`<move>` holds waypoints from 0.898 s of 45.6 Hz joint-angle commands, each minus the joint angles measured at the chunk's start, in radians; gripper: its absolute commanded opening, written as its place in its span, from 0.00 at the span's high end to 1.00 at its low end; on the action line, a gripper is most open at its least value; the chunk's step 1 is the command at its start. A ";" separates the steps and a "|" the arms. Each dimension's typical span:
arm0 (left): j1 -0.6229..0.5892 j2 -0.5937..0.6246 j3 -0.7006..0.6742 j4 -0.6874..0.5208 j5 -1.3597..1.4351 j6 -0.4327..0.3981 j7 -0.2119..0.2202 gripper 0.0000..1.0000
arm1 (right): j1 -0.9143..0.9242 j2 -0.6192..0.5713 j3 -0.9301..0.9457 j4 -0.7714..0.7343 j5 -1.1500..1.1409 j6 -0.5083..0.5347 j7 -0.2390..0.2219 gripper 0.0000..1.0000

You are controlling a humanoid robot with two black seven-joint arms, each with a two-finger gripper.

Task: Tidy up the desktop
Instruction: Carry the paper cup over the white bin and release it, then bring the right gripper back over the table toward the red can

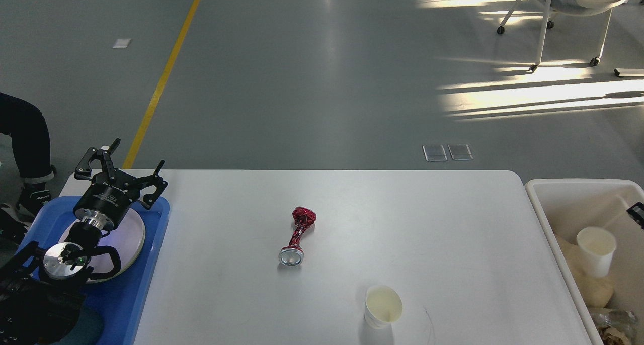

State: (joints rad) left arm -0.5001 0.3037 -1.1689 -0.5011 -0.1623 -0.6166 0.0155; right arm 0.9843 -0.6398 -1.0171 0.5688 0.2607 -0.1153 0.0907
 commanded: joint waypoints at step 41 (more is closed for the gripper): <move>0.000 0.000 0.000 -0.001 0.000 0.000 0.000 0.04 | 0.865 0.508 -0.261 0.497 0.006 0.426 0.001 0.00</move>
State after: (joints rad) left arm -0.5001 0.3037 -1.1689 -0.5018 -0.1622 -0.6166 0.0144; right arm 1.7502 -0.2159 -1.2807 1.0258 0.2684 0.1623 0.0903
